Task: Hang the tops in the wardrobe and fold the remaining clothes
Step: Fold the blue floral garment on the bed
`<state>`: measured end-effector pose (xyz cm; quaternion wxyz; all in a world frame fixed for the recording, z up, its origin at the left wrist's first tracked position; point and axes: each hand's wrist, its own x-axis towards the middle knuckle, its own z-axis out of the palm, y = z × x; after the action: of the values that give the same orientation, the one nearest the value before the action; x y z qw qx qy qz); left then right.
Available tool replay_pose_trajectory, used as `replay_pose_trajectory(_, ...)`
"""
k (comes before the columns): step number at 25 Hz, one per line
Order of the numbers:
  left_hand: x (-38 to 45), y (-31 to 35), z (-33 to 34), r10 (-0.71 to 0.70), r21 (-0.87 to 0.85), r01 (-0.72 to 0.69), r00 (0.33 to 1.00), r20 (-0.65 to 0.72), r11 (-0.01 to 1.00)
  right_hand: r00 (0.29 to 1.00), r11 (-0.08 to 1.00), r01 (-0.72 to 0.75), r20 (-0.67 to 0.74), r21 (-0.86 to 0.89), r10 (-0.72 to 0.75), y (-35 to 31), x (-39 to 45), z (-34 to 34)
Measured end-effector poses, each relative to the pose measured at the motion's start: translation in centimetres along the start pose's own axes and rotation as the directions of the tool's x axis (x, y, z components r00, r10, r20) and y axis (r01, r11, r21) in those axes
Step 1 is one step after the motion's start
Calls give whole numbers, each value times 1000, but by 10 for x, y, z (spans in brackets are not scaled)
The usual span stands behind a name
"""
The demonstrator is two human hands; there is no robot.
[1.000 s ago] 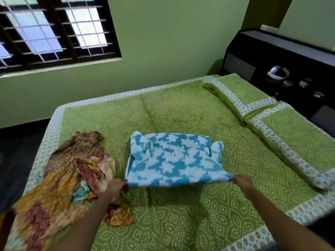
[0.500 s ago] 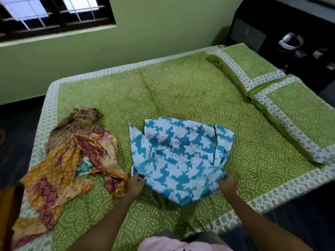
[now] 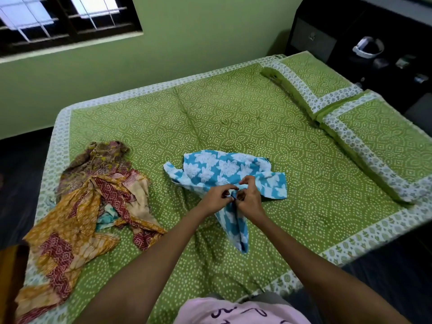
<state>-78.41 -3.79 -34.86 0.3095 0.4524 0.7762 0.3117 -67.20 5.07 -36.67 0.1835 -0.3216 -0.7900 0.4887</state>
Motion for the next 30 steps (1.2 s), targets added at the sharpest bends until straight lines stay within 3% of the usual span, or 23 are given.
replay_pose_trajectory(5,12,11,2,74,29,-76,996,43,997,999,1000,-21,-36,-13,20,4,2,-11)
replay_pose_trajectory(8,22,20,-6,17,-43,-21,994,-105,999,996,980,-76,-63,-184,65,11,-4,-13)
replay_pose_trajectory(11,45,30,-40,-100,-239,33,956,-276,971,950,846,-266,23,-462,311,34,-12,-29)
replay_pose_trajectory(14,58,45,-84,-103,-267,19,946,-308,964,932,858,-352,-56,-373,358,31,9,-62)
replay_pose_trajectory(19,72,76,-148,-160,-380,12,920,-359,925,968,973,-119,-242,-196,70,-43,81,-136)
replay_pose_trajectory(22,78,101,-184,-51,-216,-30,932,-358,976,962,982,71,-247,-173,-113,-86,100,-169)
replay_pose_trajectory(26,79,132,-209,121,193,-44,906,-407,980,959,883,230,-59,-409,-277,-132,111,-199)
replay_pose_trajectory(30,88,158,-217,191,278,-59,857,-478,959,943,629,326,198,-706,-267,-144,126,-214)
